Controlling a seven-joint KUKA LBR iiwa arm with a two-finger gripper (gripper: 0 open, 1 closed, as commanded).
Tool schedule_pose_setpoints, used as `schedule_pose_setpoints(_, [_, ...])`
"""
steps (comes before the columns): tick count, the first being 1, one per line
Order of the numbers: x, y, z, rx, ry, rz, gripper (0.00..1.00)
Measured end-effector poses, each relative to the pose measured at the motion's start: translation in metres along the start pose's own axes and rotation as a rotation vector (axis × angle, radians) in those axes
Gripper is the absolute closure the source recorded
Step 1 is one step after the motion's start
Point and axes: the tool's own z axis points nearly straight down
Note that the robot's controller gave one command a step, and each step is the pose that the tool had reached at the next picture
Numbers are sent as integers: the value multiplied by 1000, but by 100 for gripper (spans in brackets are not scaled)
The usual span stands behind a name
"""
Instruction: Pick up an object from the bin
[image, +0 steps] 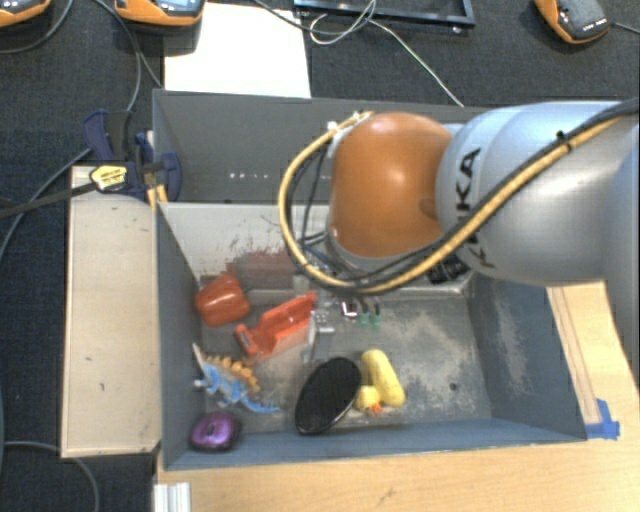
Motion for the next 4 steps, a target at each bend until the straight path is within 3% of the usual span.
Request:
schedule_pose_setpoints(1, [-2,-1,-5,-1,-8,6,0])
schedule_pose_setpoints(2, [-37,2,122,-11,-49,-191,0])
schedule_pose_setpoints(3, [-35,2,120,-10,-42,-187,0])
schedule_pose_setpoints(4, [-51,5,104,-6,-58,-416,0])
